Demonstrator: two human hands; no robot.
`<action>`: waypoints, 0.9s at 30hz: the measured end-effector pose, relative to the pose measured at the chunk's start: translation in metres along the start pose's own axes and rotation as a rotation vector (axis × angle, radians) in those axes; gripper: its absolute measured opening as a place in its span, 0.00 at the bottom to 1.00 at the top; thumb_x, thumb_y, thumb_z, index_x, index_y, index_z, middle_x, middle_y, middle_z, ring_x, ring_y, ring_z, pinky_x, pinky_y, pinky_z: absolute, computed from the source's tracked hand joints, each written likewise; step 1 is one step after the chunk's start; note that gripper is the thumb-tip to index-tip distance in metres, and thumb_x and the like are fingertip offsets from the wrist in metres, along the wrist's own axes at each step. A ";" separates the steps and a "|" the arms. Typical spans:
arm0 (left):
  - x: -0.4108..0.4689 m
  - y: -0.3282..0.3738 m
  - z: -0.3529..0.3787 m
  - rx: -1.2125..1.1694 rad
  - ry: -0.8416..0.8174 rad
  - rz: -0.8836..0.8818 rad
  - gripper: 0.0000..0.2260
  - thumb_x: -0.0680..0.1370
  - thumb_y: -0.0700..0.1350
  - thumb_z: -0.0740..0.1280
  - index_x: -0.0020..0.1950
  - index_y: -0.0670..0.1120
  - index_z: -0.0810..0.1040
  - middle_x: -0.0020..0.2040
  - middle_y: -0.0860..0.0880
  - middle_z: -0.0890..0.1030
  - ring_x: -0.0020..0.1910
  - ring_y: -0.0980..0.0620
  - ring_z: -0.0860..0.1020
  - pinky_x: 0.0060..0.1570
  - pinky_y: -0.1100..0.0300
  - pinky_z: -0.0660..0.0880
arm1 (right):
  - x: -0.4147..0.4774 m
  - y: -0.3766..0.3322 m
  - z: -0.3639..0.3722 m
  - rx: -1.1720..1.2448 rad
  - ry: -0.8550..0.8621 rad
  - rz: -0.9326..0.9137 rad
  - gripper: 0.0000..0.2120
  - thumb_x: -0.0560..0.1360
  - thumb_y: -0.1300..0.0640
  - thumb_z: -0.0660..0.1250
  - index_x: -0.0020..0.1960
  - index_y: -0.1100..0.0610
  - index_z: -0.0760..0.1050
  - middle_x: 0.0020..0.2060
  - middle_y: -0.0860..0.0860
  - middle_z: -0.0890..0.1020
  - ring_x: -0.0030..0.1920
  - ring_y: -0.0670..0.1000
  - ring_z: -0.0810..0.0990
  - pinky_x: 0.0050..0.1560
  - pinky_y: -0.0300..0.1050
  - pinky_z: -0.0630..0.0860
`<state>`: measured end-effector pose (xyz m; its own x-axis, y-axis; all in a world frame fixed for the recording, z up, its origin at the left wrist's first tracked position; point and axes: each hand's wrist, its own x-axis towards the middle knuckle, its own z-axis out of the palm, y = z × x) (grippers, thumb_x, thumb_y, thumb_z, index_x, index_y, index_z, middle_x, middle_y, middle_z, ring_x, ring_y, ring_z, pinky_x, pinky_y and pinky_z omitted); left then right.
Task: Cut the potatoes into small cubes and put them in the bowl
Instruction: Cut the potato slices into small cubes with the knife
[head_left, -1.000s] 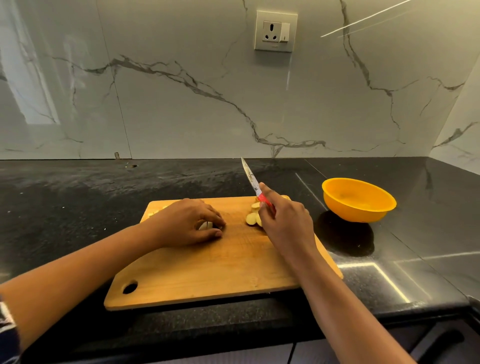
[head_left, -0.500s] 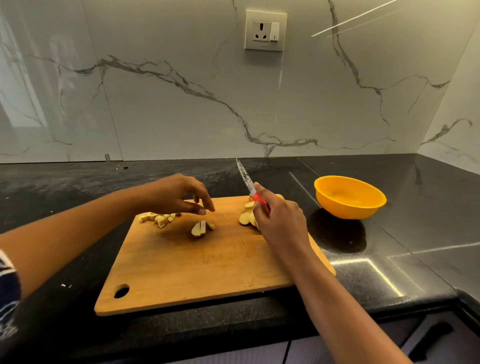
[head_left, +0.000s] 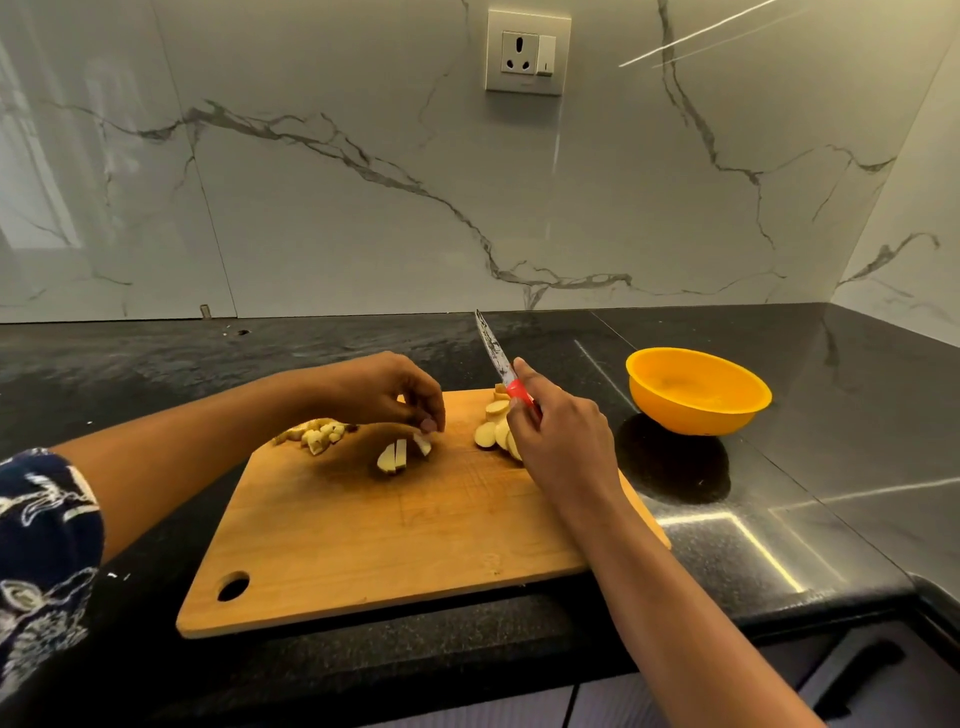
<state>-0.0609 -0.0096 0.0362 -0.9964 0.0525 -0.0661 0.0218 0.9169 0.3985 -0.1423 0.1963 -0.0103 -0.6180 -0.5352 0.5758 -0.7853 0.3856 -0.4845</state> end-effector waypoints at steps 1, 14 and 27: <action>-0.002 -0.001 -0.004 -0.040 0.028 0.002 0.09 0.76 0.41 0.68 0.48 0.56 0.79 0.47 0.59 0.80 0.49 0.63 0.77 0.47 0.71 0.73 | 0.000 0.000 0.000 0.001 -0.002 0.002 0.22 0.80 0.52 0.59 0.73 0.50 0.63 0.37 0.49 0.80 0.34 0.46 0.73 0.33 0.39 0.69; -0.014 -0.012 -0.005 -0.050 -0.132 0.038 0.10 0.76 0.40 0.68 0.47 0.56 0.81 0.50 0.58 0.78 0.50 0.61 0.74 0.45 0.72 0.69 | 0.000 -0.001 0.002 -0.017 0.001 0.002 0.22 0.80 0.52 0.59 0.73 0.52 0.64 0.40 0.50 0.82 0.36 0.47 0.76 0.37 0.42 0.74; -0.031 -0.020 -0.015 0.243 -0.324 0.101 0.22 0.76 0.50 0.69 0.65 0.67 0.69 0.64 0.67 0.66 0.64 0.67 0.62 0.63 0.63 0.66 | 0.000 -0.001 0.002 -0.025 0.008 0.001 0.22 0.80 0.51 0.59 0.73 0.51 0.64 0.41 0.49 0.82 0.36 0.46 0.76 0.38 0.41 0.75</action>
<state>-0.0313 -0.0349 0.0437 -0.9119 0.2334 -0.3376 0.1758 0.9654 0.1925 -0.1412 0.1946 -0.0112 -0.6188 -0.5289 0.5808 -0.7854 0.4043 -0.4686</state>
